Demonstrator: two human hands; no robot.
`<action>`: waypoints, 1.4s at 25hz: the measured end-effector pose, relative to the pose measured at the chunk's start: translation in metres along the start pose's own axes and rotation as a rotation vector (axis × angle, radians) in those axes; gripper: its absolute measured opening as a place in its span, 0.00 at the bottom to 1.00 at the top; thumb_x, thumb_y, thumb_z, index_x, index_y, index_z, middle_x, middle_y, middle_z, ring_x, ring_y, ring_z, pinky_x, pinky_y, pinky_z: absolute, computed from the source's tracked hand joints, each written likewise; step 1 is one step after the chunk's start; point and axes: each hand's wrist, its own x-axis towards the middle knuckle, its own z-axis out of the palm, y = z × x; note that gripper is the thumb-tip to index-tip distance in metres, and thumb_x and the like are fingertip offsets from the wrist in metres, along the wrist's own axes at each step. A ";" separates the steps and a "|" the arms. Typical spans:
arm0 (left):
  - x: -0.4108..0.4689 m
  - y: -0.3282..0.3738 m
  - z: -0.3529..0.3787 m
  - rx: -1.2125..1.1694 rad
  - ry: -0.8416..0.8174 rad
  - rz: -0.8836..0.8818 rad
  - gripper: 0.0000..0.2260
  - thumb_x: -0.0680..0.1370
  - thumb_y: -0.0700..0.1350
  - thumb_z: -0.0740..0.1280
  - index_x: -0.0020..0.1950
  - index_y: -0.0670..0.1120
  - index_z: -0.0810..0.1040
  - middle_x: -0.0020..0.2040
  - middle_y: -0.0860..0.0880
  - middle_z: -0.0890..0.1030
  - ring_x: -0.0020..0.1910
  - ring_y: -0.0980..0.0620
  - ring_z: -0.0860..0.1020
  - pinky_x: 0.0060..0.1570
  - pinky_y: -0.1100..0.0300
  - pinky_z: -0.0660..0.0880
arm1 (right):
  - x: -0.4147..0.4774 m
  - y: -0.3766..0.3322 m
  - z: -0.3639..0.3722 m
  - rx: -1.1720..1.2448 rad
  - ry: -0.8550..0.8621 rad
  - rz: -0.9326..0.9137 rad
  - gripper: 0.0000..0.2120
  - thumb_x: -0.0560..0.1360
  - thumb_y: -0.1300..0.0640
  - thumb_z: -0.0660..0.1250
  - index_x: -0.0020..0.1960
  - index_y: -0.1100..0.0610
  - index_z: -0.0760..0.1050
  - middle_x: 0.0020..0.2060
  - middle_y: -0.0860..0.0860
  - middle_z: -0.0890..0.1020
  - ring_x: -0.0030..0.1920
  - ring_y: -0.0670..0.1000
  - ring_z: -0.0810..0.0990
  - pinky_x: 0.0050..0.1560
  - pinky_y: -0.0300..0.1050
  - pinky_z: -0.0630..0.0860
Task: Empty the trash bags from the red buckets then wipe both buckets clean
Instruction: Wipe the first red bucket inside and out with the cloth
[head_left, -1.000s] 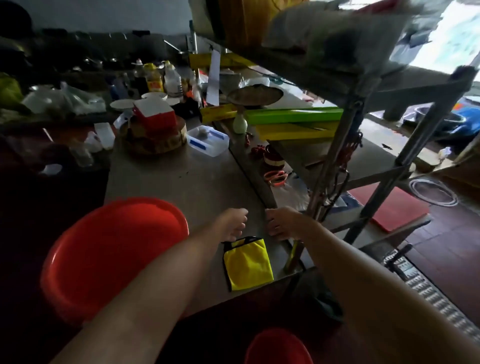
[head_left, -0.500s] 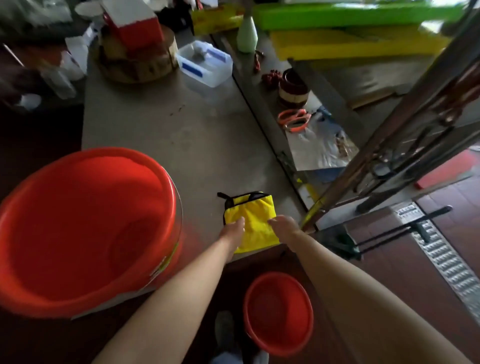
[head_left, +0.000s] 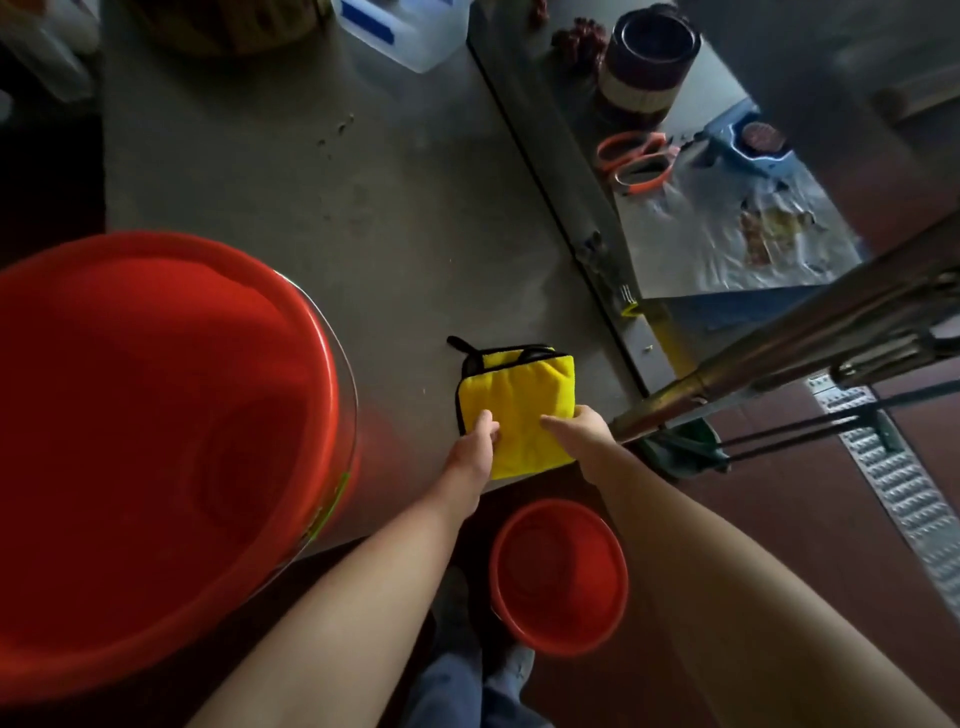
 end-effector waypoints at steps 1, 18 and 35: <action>-0.002 0.001 -0.001 0.013 -0.003 0.000 0.25 0.84 0.60 0.52 0.74 0.48 0.73 0.72 0.49 0.74 0.70 0.49 0.71 0.73 0.46 0.64 | -0.002 -0.002 0.001 0.004 -0.023 0.019 0.21 0.74 0.51 0.74 0.62 0.60 0.78 0.55 0.56 0.83 0.55 0.57 0.82 0.59 0.54 0.80; -0.202 0.104 -0.031 0.390 0.380 0.850 0.30 0.74 0.43 0.73 0.75 0.42 0.69 0.69 0.41 0.76 0.68 0.43 0.74 0.65 0.52 0.71 | -0.190 -0.109 -0.111 -0.370 -0.098 -0.767 0.13 0.80 0.61 0.64 0.63 0.49 0.75 0.51 0.47 0.75 0.53 0.47 0.73 0.53 0.40 0.69; -0.403 0.256 -0.113 -0.084 0.589 1.054 0.14 0.74 0.48 0.74 0.55 0.41 0.83 0.50 0.45 0.84 0.50 0.45 0.82 0.52 0.52 0.80 | -0.387 -0.218 -0.108 -0.250 0.239 -1.321 0.24 0.65 0.27 0.68 0.44 0.45 0.69 0.40 0.41 0.75 0.39 0.39 0.74 0.38 0.41 0.69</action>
